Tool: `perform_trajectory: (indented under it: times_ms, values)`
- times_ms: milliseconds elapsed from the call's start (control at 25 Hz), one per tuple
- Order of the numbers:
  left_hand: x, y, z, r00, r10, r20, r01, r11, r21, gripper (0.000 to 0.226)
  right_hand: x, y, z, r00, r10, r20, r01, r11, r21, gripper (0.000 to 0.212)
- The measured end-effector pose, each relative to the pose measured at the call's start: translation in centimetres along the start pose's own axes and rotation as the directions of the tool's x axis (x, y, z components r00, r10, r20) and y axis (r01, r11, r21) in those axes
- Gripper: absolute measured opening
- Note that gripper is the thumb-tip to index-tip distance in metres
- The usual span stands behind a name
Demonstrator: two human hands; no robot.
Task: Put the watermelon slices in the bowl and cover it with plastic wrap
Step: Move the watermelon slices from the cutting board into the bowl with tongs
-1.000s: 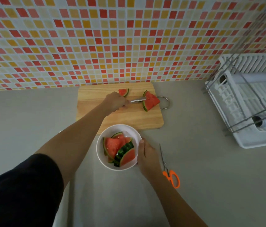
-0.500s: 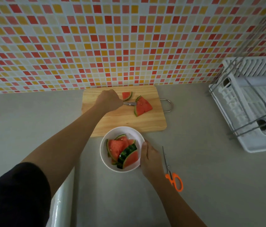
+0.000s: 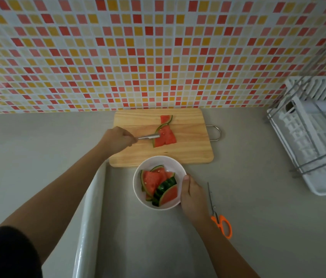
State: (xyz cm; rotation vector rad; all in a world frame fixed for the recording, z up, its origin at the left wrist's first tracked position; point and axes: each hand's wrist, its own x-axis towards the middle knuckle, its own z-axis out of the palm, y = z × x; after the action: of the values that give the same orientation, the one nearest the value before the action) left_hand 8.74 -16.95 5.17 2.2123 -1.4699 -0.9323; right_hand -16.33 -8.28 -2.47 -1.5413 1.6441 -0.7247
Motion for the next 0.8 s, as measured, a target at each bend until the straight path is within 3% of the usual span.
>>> perform_trajectory:
  times_ms: [80,280,400,600,800]
  values:
    - [0.2,0.1,-0.1,0.995,-0.070,0.070,0.080,0.984,-0.161,0.012,0.0,0.0,0.0,1.000,0.010,0.004,-0.010,1.000,-0.016,0.038]
    - [1.5,0.0,-0.4,0.972,-0.156,0.173,0.191,0.959,-0.208,0.024,0.1,0.0,0.0,1.000,-0.013,0.000,0.013,1.000,-0.016,0.034]
    - [1.7,-0.5,-0.1,0.973,-0.170,0.158,0.203,0.952,-0.227,0.028,0.1,0.0,0.1,1.000,-0.014,-0.007,0.014,1.000,-0.010,0.035]
    - [2.0,-0.5,0.3,0.983,-0.161,0.093,0.179,0.950,-0.255,0.010,0.1,0.1,0.2,0.999,-0.012,-0.029,0.012,1.000,-0.008,0.034]
    - [1.9,-1.6,0.6,0.970,-0.176,0.170,0.229,0.898,-0.375,0.026,0.0,0.0,0.0,0.999,-0.034,-0.017,0.034,0.999,0.012,0.037]
